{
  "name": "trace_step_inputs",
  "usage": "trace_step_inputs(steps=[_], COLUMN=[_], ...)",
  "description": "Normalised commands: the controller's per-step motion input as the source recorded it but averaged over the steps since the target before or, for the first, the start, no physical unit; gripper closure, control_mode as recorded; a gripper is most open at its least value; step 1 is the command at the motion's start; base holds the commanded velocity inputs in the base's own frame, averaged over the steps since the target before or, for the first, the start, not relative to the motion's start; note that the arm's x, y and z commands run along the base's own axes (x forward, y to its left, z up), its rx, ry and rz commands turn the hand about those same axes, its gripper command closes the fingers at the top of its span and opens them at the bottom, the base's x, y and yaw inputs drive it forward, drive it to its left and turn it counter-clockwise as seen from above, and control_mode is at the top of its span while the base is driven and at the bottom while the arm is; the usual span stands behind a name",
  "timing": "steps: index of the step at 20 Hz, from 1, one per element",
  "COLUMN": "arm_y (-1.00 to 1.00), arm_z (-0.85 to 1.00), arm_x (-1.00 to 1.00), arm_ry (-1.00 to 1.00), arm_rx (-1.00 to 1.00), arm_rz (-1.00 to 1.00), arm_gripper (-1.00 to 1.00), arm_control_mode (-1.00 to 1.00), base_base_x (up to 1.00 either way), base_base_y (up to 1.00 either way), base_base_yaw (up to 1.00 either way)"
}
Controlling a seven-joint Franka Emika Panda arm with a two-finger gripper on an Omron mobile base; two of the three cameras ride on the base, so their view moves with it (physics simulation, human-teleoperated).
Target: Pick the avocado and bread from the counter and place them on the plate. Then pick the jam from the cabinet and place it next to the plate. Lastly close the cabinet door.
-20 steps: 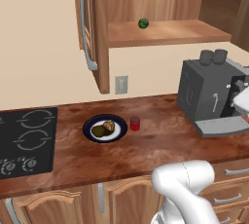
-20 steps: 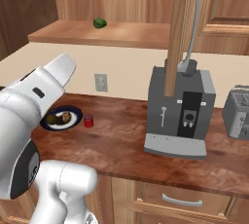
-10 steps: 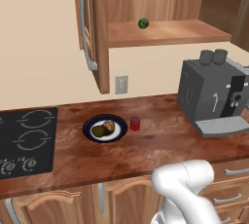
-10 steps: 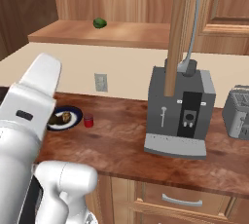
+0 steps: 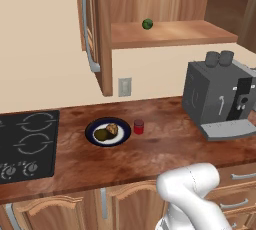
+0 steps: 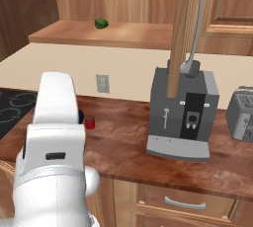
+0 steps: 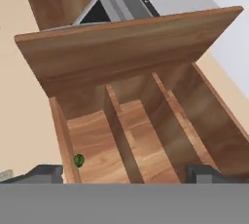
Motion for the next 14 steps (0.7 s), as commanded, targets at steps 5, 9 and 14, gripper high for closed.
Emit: trace_step_inputs(steps=[5,9,14], arm_y=[-0.29,-0.19,-0.27], arm_z=[-0.11,-0.12,-0.04], arm_x=[-0.18,-0.01,-0.05], arm_ry=[-0.16,-0.15,-0.09], arm_rx=[-0.21,-0.18,-0.13], arm_rz=[0.04,0.06,0.04], arm_gripper=[-1.0,-1.0,-1.0], arm_control_mode=[-1.0,-1.0,-1.0], base_base_x=[0.0,0.0,0.0], base_base_y=[0.0,0.0,0.0], base_base_yaw=[0.0,0.0,0.0])
